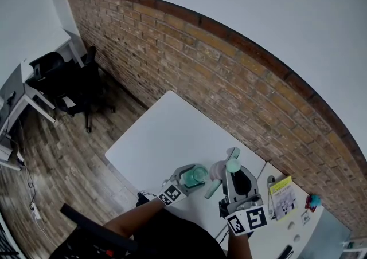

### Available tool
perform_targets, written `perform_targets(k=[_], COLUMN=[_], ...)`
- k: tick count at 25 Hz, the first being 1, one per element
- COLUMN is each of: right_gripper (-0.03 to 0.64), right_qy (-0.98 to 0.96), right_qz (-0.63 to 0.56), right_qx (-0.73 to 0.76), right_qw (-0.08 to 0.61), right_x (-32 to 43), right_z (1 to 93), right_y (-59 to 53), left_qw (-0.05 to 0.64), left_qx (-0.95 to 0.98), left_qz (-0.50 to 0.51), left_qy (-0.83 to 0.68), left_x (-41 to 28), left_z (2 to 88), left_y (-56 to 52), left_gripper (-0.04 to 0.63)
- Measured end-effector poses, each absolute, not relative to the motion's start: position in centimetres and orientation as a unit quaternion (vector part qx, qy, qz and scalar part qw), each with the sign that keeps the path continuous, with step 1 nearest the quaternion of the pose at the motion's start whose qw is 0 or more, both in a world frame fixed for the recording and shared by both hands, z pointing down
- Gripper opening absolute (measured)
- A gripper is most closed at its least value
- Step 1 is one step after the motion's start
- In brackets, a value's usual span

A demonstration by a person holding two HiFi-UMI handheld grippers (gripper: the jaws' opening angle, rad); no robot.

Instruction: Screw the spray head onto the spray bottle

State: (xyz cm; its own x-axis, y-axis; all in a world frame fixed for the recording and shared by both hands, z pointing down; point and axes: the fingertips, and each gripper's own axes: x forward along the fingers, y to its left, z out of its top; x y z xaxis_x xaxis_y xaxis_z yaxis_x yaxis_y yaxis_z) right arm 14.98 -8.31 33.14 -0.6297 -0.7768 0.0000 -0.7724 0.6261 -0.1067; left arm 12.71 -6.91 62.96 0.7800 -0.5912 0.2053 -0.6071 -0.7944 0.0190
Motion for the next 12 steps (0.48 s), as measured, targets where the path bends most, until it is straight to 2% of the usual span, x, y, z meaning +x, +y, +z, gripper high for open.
perform_targets(k=[12], right_gripper=[0.067], right_qy=[0.898], right_qz=[-0.052], right_qx=[-0.435], right_qw=[0.023], right_x=[15.16], right_z=[33.86], right_y=[-8.18], left_qw=[0.044], left_qx=[0.943], left_qz=[0.095], left_qy=[-0.317], left_x=[12.64], left_z=[63.02], left_y=[-6.91], left_gripper=[0.347])
